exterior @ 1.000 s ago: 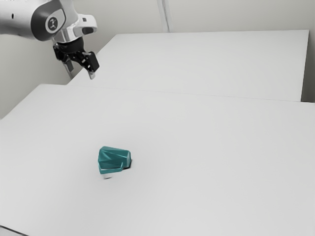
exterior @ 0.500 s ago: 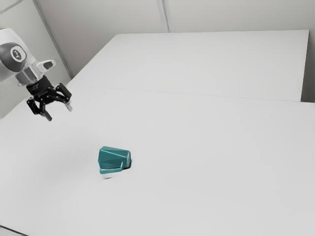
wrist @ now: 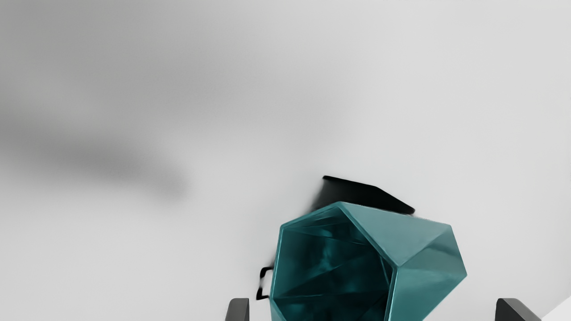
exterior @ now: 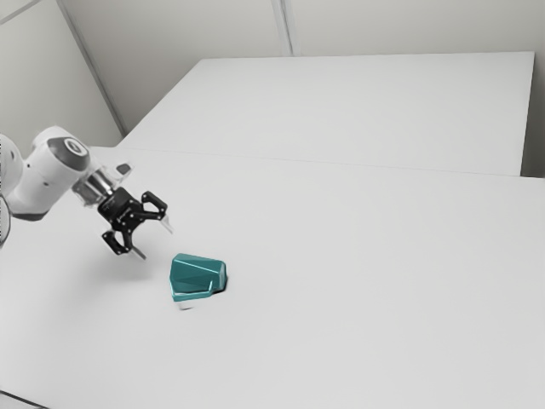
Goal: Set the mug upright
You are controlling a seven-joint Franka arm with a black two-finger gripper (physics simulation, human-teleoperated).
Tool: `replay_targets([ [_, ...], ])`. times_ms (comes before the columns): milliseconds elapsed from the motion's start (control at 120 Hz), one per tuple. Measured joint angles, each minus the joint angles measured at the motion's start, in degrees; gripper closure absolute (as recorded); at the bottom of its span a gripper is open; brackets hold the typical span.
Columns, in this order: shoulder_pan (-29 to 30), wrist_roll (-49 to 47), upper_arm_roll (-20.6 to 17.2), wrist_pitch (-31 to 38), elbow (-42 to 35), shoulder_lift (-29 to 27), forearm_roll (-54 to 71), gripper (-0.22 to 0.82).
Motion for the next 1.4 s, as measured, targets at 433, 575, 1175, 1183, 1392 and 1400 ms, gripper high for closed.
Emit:
replay_targets([
  [433,-0.7,1.0,-0.4,0.6,-2.4,3.4,-9.0,0.00],
  [575,-0.8,1.2,-1.7,0.6,-3.7,3.3,-11.4,0.00],
  [1175,-0.9,0.8,-5.2,1.2,-2.2,3.2,-13.4,0.69],
  [1183,-0.9,0.8,-5.3,1.2,-2.1,3.2,-13.4,0.69],
  [1392,-1.4,0.0,-6.8,1.7,-1.4,2.9,-12.2,0.76],
  [1400,-1.4,0.0,-6.8,1.8,-1.3,2.9,-12.1,0.76],
])
